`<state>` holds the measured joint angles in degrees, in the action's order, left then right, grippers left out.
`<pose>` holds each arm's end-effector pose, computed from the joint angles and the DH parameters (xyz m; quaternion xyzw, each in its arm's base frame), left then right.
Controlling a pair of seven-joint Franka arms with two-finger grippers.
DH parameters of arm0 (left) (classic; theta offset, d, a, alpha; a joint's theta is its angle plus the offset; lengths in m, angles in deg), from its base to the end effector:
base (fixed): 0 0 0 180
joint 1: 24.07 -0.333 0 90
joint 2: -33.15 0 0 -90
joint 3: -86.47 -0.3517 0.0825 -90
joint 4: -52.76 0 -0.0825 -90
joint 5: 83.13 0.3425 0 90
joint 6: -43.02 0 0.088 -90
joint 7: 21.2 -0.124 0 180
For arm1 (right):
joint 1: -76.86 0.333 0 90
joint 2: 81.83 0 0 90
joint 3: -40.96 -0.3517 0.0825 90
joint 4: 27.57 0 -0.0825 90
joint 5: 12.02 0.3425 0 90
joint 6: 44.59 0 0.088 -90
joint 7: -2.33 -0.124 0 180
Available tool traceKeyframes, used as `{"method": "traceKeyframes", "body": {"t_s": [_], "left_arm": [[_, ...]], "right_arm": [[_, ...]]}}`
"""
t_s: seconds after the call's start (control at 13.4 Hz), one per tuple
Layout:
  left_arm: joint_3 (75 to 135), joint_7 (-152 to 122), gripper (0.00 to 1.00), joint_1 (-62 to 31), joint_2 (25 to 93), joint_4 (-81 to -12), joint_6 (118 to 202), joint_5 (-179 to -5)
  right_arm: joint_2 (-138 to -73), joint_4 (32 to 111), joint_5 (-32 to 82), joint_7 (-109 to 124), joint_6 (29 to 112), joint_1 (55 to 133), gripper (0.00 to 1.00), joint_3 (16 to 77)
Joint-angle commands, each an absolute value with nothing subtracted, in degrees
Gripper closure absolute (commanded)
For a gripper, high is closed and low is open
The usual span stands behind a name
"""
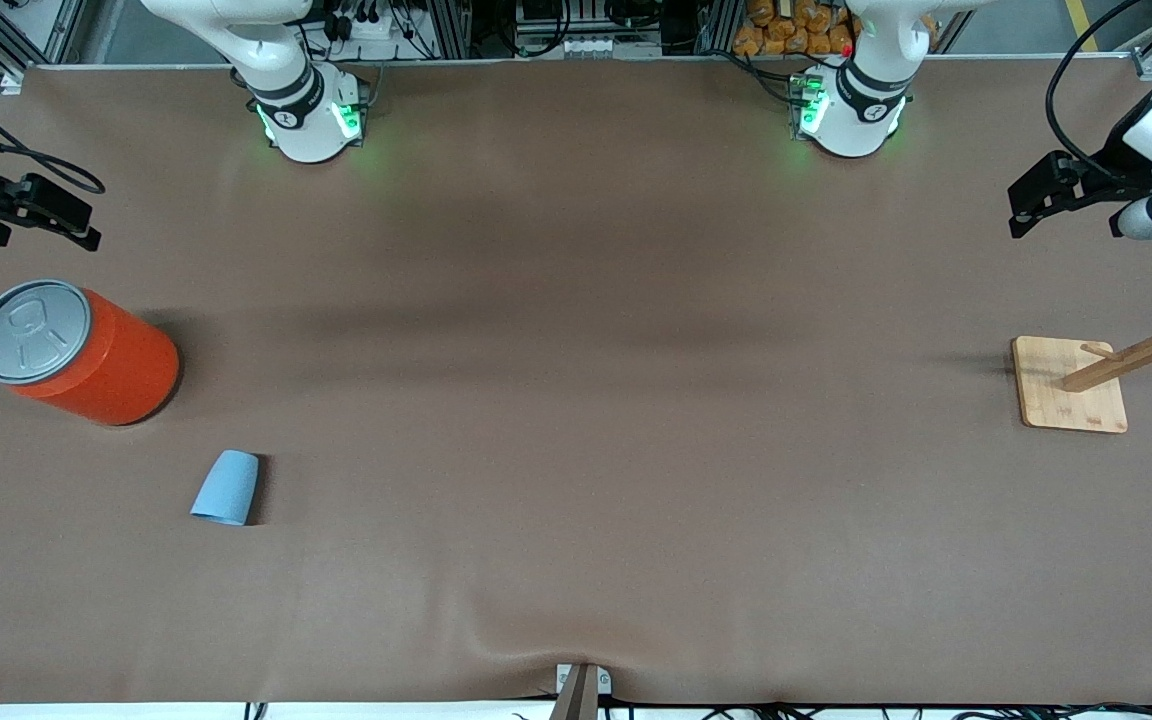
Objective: Flip cup
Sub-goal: 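Move the right gripper down toward the light blue cup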
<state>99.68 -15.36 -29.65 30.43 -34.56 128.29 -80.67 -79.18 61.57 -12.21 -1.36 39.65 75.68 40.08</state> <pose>0.4847 -0.0629 0.6792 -0.9995 0.0136 -0.0083 0.0260 0.4860 -0.0028 0.6641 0.9992 -0.0350 -0.0196 0.0026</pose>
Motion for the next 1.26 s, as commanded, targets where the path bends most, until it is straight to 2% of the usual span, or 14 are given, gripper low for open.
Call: {"method": "traceKeyframes", "body": {"t_s": [0.0, 0.74, 1.19], "left_arm": [[100.1, -15.7, 0.0, -29.9, 30.1, -33.5, 127.2, -80.2], [100.1, -15.8, 0.0, -30.0, 27.4, -33.5, 122.7, -80.7], [98.9, -15.0, 0.0, -30.0, 27.7, -33.4, 122.4, -80.3]], "right_arm": [[-79.4, 60.8, -12.6, -1.7, 38.9, 75.3, 0.0, 40.2], [-82.2, 61.3, -13.3, -1.5, 34.9, 75.1, 0.0, 40.3], [-84.6, 61.0, -12.7, -2.4, 37.8, 75.7, 0.0, 40.2]]}}
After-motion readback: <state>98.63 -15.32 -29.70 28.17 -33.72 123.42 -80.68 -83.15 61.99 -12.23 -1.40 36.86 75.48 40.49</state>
